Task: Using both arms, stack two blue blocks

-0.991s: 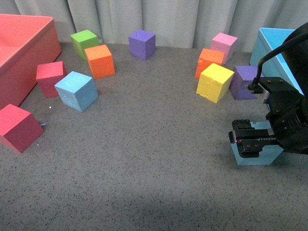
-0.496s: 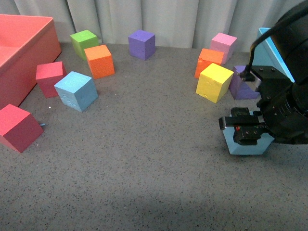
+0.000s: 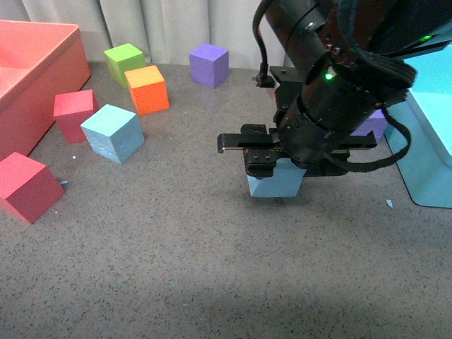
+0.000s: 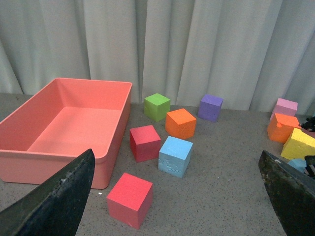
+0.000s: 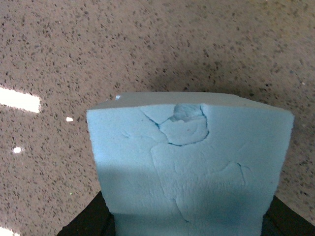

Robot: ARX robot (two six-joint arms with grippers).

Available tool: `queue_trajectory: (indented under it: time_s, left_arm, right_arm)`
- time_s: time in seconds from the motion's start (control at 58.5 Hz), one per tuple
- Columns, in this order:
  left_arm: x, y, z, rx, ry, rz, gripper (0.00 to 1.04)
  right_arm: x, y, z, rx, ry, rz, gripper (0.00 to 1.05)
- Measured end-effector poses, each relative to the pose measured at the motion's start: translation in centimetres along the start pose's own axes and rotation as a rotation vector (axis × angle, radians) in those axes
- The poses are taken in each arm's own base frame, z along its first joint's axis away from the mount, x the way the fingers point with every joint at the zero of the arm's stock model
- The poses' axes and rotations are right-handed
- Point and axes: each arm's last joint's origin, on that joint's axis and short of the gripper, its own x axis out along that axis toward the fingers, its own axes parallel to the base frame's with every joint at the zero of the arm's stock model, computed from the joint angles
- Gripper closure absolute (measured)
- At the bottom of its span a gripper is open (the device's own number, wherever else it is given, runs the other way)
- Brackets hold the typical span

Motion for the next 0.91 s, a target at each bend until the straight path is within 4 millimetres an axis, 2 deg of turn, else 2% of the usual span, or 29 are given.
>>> queue_trajectory:
  time_s: [0.239,0.444,0.632,0.752,0.786,0.906]
  left_arm:
    - [0.0,0.0,0.0,0.000,0.000,0.000,0.07]
    - [0.0,0.0,0.0,0.000,0.000,0.000,0.07]
    - [0.0,0.0,0.0,0.000,0.000,0.000,0.07]
    - [0.0,0.0,0.0,0.000,0.000,0.000,0.07]
    - [0.0,0.0,0.0,0.000,0.000,0.000,0.07]
    - [0.0,0.0,0.0,0.000,0.000,0.000,0.07]
  right_arm:
    - [1.7,2.1,0.7,0.015,0.022,0.034,0.58]
    - [2.3,3.2,0.7,0.031,0.022,0.062,0.59]
    - [2.2,3.1,0.4,0.072,-0.007,0.102,0.29]
    - [1.3,2.4,0.1,0.123,-0.069,0.150,0.11]
    - [0.7,2.1,0.1,0.135,-0.104,0.163,0.07]
    - [-1.9,1.0,0.4,0.156,-0.247,0.179,0.10]
